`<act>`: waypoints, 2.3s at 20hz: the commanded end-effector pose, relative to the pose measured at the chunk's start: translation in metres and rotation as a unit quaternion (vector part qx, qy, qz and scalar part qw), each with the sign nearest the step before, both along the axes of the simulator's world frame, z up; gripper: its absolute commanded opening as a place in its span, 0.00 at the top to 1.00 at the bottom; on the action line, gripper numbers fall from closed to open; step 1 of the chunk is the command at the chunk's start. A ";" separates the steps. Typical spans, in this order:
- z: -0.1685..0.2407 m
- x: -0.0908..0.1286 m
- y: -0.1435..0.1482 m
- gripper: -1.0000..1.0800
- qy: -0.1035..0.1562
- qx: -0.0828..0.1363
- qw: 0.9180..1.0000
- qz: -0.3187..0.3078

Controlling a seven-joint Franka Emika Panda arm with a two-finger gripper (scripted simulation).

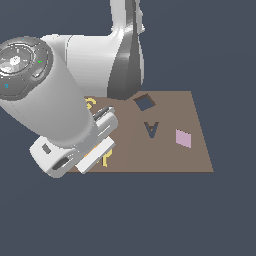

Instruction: Insert a designated object into the corresponding slot on a board.

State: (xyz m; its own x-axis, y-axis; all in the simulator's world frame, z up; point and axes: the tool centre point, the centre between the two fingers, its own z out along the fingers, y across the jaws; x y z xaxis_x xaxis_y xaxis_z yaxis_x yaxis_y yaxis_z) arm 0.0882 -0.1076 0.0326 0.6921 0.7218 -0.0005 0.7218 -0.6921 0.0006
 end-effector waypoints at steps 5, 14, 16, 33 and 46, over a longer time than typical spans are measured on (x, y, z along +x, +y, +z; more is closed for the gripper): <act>0.002 -0.015 0.051 1.00 -0.001 0.000 0.992 0.124; 0.005 -0.067 0.121 1.00 0.000 0.000 0.947 0.322; 0.005 -0.083 0.133 1.00 0.000 0.000 0.931 0.365; 0.008 -0.176 0.169 1.00 0.001 0.000 0.822 0.570; 0.000 -0.185 0.169 1.00 0.001 0.000 0.810 0.587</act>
State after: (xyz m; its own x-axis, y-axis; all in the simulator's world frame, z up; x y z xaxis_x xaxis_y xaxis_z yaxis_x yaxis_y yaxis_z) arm -0.0963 0.0616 0.0351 -0.4685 0.8835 -0.0014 0.8835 0.4685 -0.0007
